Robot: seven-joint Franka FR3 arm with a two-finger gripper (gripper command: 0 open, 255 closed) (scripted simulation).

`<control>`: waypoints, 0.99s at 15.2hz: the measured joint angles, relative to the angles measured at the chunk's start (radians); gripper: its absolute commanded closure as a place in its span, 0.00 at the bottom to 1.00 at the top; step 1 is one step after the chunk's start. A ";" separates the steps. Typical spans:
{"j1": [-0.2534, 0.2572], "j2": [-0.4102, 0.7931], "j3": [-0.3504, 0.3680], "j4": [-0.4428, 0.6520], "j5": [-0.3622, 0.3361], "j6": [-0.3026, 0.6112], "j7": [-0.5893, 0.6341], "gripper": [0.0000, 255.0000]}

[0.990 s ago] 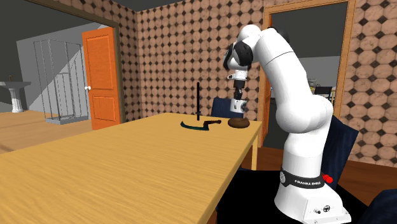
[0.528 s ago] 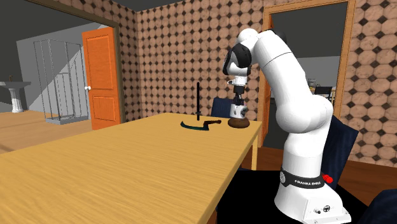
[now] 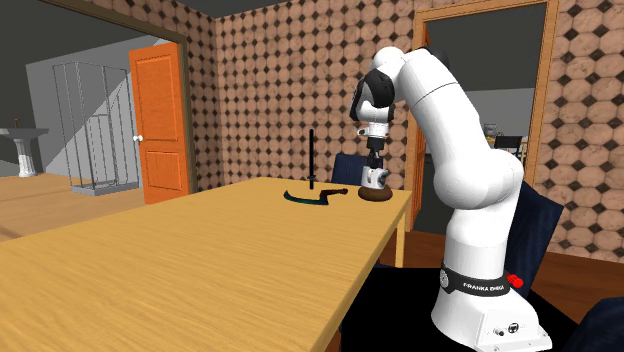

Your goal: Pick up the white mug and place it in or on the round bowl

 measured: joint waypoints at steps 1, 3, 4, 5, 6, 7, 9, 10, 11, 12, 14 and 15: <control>0.000 0.000 0.000 0.000 0.000 0.000 0.000 0.00; 0.000 0.000 0.000 0.000 0.000 0.000 0.000 0.00; 0.000 0.000 0.000 0.000 0.000 0.000 0.000 0.00; 0.000 0.000 0.000 0.000 0.000 0.000 0.000 0.00; 0.000 0.000 0.000 0.000 0.000 0.000 0.000 0.00; 0.000 0.000 0.000 0.000 0.000 0.000 0.000 0.00; -0.006 -0.008 -0.006 0.027 -0.009 -0.031 0.007 0.00; -0.012 -0.013 -0.009 0.051 -0.015 -0.057 0.012 0.00; -0.021 -0.017 -0.012 0.082 -0.020 -0.087 0.018 0.00; -0.024 -0.019 -0.014 0.094 -0.023 -0.099 0.021 0.00; -0.027 -0.019 -0.014 0.102 -0.024 -0.108 0.022 0.00; -0.027 -0.019 -0.014 0.103 -0.024 -0.109 0.022 0.00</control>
